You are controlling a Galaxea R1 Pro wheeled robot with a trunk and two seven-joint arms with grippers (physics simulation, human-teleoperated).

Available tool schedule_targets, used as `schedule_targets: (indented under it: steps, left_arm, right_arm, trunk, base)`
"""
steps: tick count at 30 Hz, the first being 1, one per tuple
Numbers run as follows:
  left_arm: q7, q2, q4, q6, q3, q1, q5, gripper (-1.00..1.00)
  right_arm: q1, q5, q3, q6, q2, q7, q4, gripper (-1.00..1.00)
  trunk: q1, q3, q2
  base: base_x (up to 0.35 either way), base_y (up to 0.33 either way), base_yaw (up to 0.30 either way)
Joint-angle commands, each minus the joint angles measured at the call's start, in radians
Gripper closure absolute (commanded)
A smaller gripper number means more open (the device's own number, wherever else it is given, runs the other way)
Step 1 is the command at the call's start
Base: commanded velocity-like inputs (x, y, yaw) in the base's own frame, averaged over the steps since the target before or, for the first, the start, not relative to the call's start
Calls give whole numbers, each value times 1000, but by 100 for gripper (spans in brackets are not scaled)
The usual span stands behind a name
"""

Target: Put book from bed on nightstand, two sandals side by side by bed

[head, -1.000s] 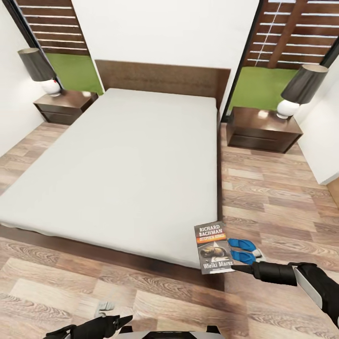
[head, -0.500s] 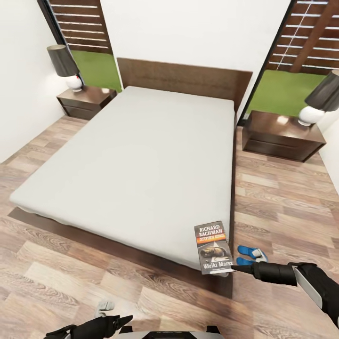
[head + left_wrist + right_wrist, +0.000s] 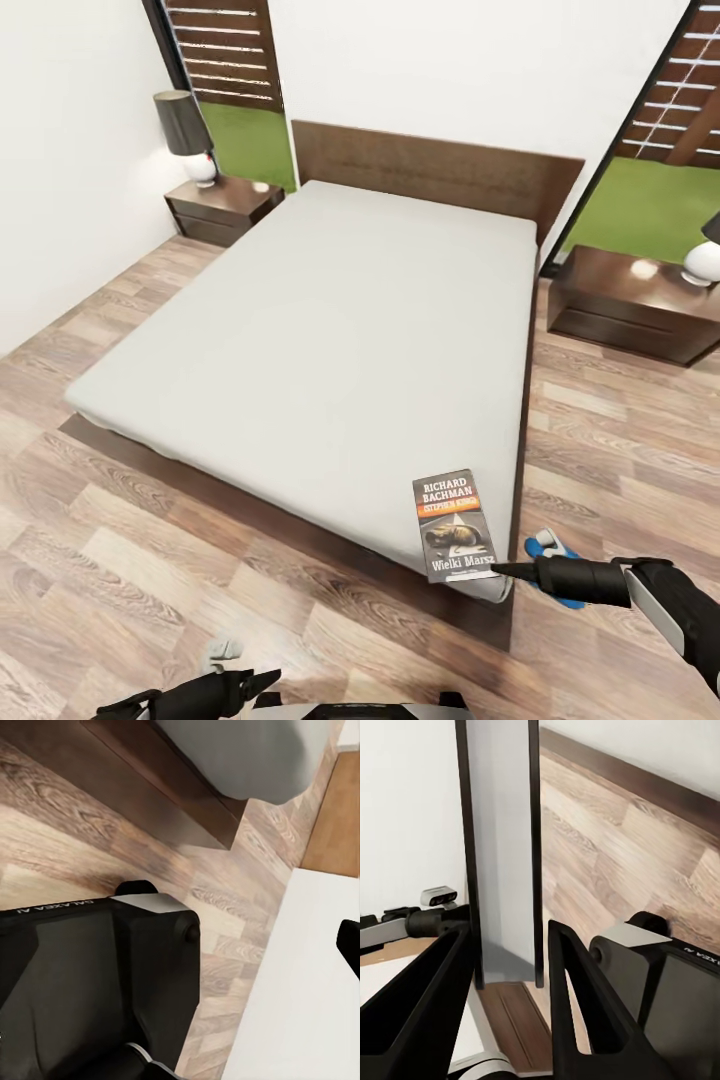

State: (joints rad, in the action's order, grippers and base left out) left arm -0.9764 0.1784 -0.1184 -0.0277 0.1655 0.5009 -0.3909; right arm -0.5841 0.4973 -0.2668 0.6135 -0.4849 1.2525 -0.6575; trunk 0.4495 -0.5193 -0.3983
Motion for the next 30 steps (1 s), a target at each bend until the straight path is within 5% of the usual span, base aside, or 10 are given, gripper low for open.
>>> schedule_targets:
  steps: [1,7,10,13,16,20,30]
  left_arm:
    - [-3,1,0,-3,8,1,-9,-100]
    - [-9,31,0,-4,-6,1,-11,-100]
    - [-36,83,0,-6,-47,1,-23,-100]
    - [-93,166,-3,-25,-142,1,-97,-100]
    - [-151,228,-24,-103,-191,1,-166,-100]
    - [-166,246,-33,-122,-199,1,-182,-100]
    - [-210,242,16,-32,-196,1,-183,-100]
  right_arm:
    - [-1,11,-5,9,-1,-1,-1,100]
    - [-1,11,-5,9,-1,-1,-1,100]
    - [0,11,-5,10,-1,-1,-1,100]
    - [-1,11,-5,9,-1,-1,-1,100]
    - [-1,11,-5,9,-1,-1,-1,100]
    - [-1,10,-5,9,2,-2,-1,100]
    - [-1,10,-5,0,8,-7,1,100]
  trunk:
    - [1,-1,-2]
    - [1,-1,-2]
    - [1,-1,-2]
    - [1,-1,-2]
    - [1,-1,-2]
    - [1,-1,-2]
    - [1,-1,-2]
  base:
    - [0,0,215]
    - [0,0,215]
    - [0,0,215]
    - [0,0,215]
    - [0,0,215]
    - [0,0,215]
    - [0,0,222]
